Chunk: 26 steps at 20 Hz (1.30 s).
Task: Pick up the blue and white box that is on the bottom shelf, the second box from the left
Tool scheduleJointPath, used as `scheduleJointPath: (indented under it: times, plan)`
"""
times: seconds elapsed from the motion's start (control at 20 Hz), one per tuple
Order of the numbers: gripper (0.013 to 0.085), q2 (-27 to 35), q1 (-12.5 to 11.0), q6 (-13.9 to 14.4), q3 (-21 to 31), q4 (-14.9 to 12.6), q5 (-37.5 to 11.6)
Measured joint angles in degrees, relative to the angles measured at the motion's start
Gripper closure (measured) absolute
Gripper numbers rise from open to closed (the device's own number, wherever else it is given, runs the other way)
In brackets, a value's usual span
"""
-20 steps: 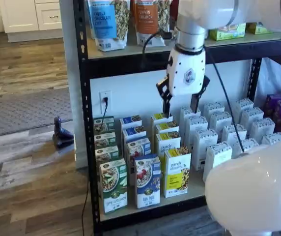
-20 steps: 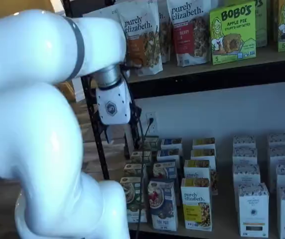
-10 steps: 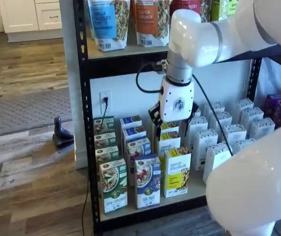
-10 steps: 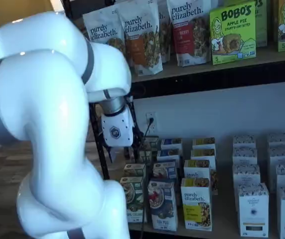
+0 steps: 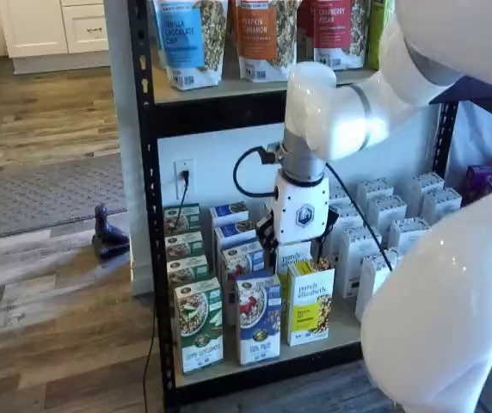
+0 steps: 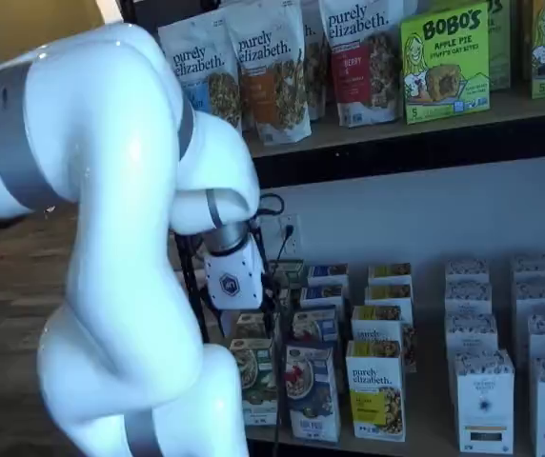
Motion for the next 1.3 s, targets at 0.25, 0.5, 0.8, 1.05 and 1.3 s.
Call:
scheduleJointPath:
  times: [0.25,0.5,0.8,1.05,1.3]
  plan:
    - [0.0130,6.1,-1.3,-0.9,0.2,-0.5,-6.9]
    - [0.0130,11.6,-2.4,-2.5,-0.6,0.1,-11.7]
    - [0.0130,18.9,-3.2,-3.7,-3.1,0.5,-16.2]
    - [0.0130,24.8,-3.0,-3.2,-6.0,0.2,-19.6]
    - [0.0130,30.4,-1.7,-4.1,-9.4,2.4,-21.8]
